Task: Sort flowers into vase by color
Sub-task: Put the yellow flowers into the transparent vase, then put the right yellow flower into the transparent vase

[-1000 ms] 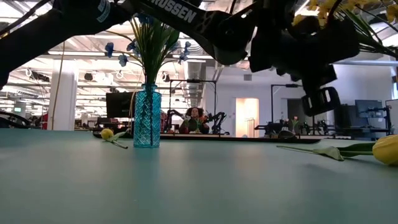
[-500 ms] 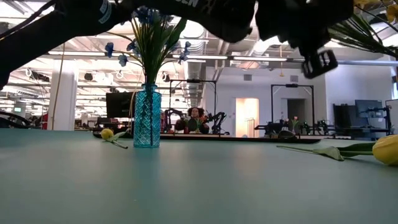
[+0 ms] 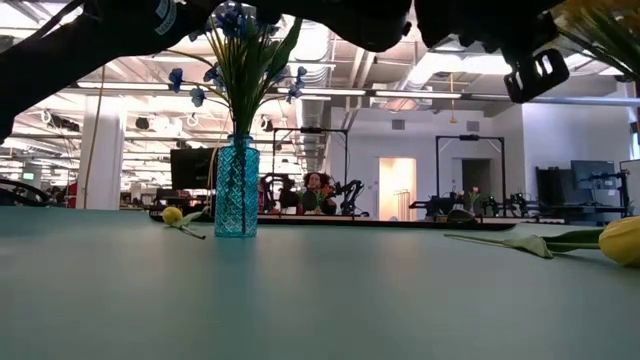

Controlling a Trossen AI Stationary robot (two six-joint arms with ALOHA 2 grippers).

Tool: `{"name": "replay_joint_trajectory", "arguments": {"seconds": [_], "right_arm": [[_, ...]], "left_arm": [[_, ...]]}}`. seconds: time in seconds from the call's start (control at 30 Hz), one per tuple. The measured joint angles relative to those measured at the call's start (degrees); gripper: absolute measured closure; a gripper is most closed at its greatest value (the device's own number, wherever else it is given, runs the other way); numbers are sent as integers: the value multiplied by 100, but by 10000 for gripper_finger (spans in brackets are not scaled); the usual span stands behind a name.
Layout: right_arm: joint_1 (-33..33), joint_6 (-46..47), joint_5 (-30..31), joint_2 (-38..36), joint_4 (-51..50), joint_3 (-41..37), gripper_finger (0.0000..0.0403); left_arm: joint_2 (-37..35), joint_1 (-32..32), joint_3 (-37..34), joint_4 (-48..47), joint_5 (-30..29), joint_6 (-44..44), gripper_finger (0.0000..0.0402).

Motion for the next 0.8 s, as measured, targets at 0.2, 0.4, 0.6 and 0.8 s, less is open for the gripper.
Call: {"name": "replay_joint_trajectory", "arguments": {"seconds": [0.2, 0.4, 0.6, 0.8], "right_arm": [[-354, 44, -79, -4, -108, 29, 276], [-655, 57, -278, 6, -297, 27, 276], [-813, 66, -395, -2, -406, 27, 276], [-834, 119, -432, 8, -685, 27, 276]], "left_arm": [[1, -129, -2, -396, 571, 26, 401], [0, -217, -2, -414, 318, 171, 401], [0, -216, -2, -740, -995, 951, 401], [-32, -347, -2, -2083, -1741, 605, 402]]}}
